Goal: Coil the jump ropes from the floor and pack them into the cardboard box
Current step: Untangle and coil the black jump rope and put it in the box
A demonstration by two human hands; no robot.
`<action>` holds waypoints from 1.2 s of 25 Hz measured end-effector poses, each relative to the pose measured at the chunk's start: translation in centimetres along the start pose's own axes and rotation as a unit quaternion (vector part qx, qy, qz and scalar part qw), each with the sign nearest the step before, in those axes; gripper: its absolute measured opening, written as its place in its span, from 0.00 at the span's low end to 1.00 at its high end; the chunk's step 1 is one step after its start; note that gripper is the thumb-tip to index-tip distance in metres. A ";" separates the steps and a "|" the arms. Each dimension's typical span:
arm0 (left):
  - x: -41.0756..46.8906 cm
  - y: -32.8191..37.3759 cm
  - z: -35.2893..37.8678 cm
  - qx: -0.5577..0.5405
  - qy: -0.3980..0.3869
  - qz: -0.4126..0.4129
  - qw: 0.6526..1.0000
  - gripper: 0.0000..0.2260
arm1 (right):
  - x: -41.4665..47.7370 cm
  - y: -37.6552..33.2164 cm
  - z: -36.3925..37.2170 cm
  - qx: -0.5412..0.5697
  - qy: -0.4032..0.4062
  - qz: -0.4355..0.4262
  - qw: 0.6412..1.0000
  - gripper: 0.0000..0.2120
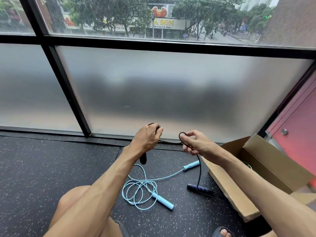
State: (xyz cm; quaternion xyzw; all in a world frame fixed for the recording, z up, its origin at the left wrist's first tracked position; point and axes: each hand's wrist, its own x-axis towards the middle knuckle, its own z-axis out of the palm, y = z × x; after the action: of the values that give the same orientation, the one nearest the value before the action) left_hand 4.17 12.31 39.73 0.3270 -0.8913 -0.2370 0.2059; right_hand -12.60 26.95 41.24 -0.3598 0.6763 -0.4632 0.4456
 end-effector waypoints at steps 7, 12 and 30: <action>0.2 -0.4 -0.4 0.040 -0.080 -0.025 0.996 0.16 | -0.2 0.5 0.3 -0.401 0.131 -0.167 0.891 0.05; 0.0 -0.5 -1.2 -0.028 -0.161 -0.057 0.985 0.17 | 0.0 0.7 -1.2 -0.480 0.200 -0.195 0.832 0.10; -0.7 -0.4 -4.3 -0.496 -0.215 -0.126 0.832 0.19 | 1.0 1.7 -2.0 -0.305 0.228 -0.209 0.901 0.13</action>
State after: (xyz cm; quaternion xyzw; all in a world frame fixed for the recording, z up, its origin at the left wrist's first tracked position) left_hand 7.11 11.30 42.79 0.2316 -0.6269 -0.7354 0.1118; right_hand -14.93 27.22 39.74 -0.4958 0.7768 -0.3861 0.0404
